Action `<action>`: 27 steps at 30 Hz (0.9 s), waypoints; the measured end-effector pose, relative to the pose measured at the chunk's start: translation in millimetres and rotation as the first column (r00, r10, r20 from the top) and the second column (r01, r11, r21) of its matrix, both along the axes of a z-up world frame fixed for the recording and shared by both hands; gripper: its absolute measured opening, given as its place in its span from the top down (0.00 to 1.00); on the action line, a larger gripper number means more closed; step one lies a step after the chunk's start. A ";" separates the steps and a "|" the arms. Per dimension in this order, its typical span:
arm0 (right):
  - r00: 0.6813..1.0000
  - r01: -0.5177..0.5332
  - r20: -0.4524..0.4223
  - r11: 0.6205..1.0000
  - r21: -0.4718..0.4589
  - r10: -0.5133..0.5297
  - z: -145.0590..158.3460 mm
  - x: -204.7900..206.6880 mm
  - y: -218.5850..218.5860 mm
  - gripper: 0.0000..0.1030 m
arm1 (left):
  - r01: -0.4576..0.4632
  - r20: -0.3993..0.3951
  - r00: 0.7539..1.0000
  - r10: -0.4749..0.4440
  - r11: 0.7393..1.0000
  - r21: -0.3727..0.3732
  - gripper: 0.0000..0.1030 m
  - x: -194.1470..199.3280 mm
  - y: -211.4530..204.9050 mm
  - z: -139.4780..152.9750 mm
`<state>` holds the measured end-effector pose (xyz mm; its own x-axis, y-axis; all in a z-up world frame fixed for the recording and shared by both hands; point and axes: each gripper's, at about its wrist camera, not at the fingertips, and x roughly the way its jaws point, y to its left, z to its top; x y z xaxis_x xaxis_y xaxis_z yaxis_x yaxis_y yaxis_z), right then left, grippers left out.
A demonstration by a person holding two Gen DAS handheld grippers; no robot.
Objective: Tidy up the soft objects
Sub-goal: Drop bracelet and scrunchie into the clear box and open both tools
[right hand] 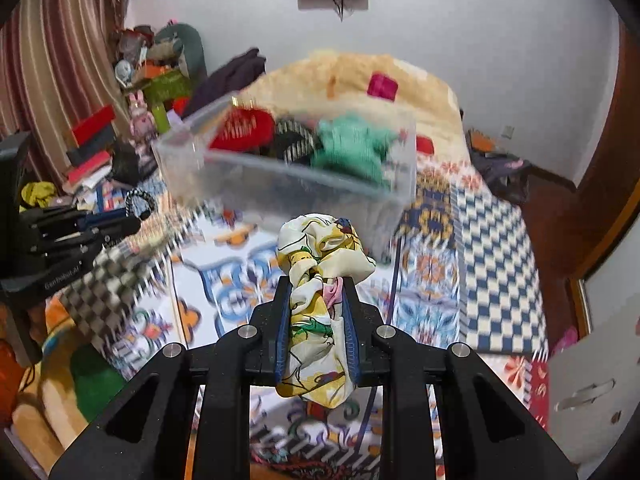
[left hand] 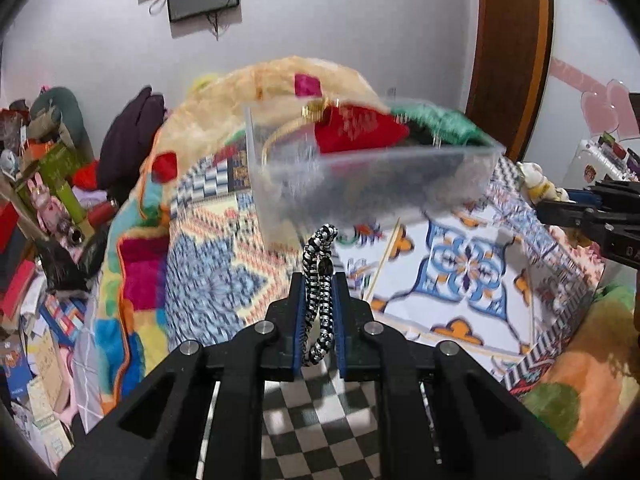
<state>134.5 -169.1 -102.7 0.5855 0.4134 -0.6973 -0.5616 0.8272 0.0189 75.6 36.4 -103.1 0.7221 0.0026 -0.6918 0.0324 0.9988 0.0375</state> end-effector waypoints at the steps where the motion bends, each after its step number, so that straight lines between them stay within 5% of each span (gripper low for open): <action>1: 1.000 -0.001 0.011 1.000 0.006 0.001 3.7 2.0 1.4 0.80 | 0.003 0.015 1.000 -0.003 1.000 -0.002 0.89 1.0 -0.1 5.6; 12: 0.993 -0.011 0.122 0.995 0.096 0.000 45.0 32.2 27.0 0.80 | 0.046 0.131 0.991 -0.039 0.998 -0.049 0.88 35.9 -0.9 53.5; 27: 0.997 0.012 0.070 0.996 0.085 -0.018 26.0 89.1 71.6 0.77 | 0.034 0.060 0.998 -0.028 0.995 -0.097 0.88 103.8 8.4 35.6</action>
